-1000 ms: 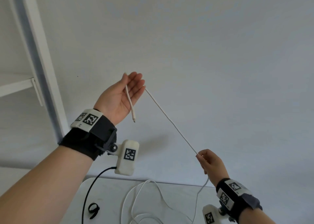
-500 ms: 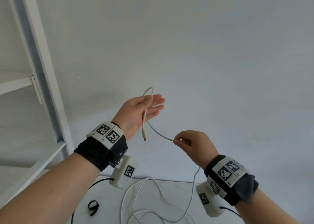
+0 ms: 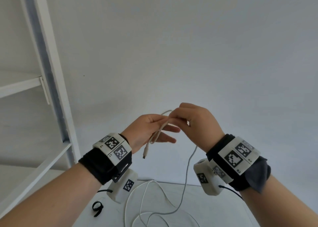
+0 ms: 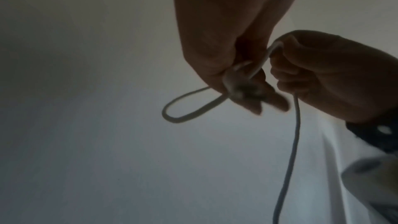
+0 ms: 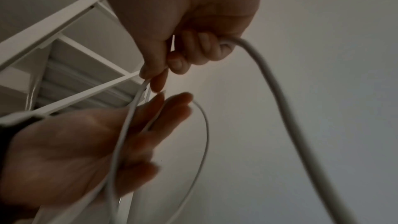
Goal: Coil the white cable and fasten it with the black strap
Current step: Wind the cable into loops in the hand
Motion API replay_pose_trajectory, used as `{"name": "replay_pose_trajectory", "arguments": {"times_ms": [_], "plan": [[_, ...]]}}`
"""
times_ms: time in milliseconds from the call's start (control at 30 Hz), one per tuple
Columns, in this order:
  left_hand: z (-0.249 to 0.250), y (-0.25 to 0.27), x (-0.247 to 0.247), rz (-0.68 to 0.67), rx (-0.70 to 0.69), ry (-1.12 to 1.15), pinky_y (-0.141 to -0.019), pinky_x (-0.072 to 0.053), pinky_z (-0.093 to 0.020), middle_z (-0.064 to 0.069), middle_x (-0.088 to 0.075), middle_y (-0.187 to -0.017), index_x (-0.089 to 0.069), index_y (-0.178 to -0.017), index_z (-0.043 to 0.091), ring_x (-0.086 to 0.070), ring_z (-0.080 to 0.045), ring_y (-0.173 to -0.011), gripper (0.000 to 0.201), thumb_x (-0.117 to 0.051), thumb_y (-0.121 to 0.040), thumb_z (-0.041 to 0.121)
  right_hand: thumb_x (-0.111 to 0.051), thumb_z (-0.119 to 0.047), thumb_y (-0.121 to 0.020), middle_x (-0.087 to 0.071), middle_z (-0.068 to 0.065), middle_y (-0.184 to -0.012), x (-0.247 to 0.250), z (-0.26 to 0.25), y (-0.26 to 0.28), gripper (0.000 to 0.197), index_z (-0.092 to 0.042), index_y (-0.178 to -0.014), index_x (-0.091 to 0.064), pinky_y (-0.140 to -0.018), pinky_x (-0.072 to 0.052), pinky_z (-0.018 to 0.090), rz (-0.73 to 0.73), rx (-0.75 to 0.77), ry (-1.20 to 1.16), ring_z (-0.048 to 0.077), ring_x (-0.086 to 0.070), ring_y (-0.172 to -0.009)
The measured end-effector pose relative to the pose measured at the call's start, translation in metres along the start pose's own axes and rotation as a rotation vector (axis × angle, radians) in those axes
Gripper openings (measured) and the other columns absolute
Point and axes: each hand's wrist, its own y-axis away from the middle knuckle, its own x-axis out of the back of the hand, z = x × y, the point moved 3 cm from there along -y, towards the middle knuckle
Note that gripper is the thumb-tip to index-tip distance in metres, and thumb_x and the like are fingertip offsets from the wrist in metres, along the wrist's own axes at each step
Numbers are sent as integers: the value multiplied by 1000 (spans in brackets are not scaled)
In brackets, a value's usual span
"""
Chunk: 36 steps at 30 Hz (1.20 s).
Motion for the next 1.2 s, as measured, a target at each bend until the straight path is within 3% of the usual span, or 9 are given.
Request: {"name": "replay_pose_trajectory", "arguments": {"times_ms": [100, 200, 300, 433, 600, 733, 900, 1000, 1200], "plan": [[-4, 7, -4, -1, 20, -44, -53, -52, -25, 0, -61, -61, -70, -97, 12, -46, -9, -39, 28, -42, -98, 18, -62, -22, -84, -57, -6, -69, 8, 3, -9, 9, -18, -78, -66, -57, -48, 32, 72, -38, -29, 12, -52, -60], [-7, 10, -4, 37, 32, 73, -38, -29, -18, 5, -37, -50, -69, -85, 13, -24, -6, -37, 37, -35, -99, 14, -64, -25, -82, -62, -1, -68, 7, 8, -13, 9, -20, -75, -65, -59, -46, 27, 86, -103, -68, 12, -52, -59], [-6, 14, -3, 50, 34, 160, -37, -15, -17, 6, -32, -50, -67, -84, 10, -19, -5, -37, 37, -36, -100, 25, -68, -27, -78, -48, -3, -53, 3, 15, -13, 14, -18, -71, -61, -51, -36, 15, 96, -212, -158, 9, -40, -50], [-4, 18, 2, 17, 47, 194, -39, -9, -19, 8, -27, -50, -63, -77, 12, -17, -4, -38, 43, -35, -98, 37, -73, -35, -73, -40, -9, -49, 0, 30, -10, 28, -16, -63, -55, -46, -34, 11, 78, -314, -211, 5, -36, -45], [12, 22, 8, -55, 15, 306, -35, -10, -16, 11, -25, -48, -56, -70, 16, -18, -1, -35, 27, -46, -86, 36, -67, -28, -80, -41, -14, -38, -18, 49, 0, 28, -16, -57, -55, -44, -30, 9, 4, -390, -474, 3, -34, -40], [32, 19, 21, -37, -51, 428, -32, -12, -15, 11, -26, -45, -54, -66, 18, -21, 0, -32, 27, -45, -84, 35, -56, -18, -89, -43, -12, -41, -34, 64, 16, 27, -17, -62, -60, -46, -41, 18, -40, -429, -585, 5, -37, -42], [60, 16, 43, -10, -138, 486, -31, -15, -14, 9, -28, -43, -50, -70, 20, -9, -8, -39, 30, -37, -92, 36, -49, -13, -92, -41, -12, -45, -51, 76, 36, 28, -17, -67, -60, -52, -47, 19, -107, -506, -625, 3, -37, -43], [75, 16, 62, 52, -224, 530, -30, -19, -17, 8, -29, -44, -50, -71, 22, -18, -8, -33, 33, -34, -95, 37, -48, -14, -93, -41, -8, -48, -57, 85, 50, 21, -15, -75, -59, -53, -49, 22, -111, -591, -654, 4, -37, -43], [67, 12, 81, 198, -229, 485, -36, -22, -14, 10, -31, -50, -51, -77, 19, -25, -5, -38, 29, -35, -98, 29, -55, -15, -89, -38, -13, -43, -61, 93, 65, 17, -15, -72, -54, -42, -27, 15, 0, -678, -533, 7, -31, -44]]}}
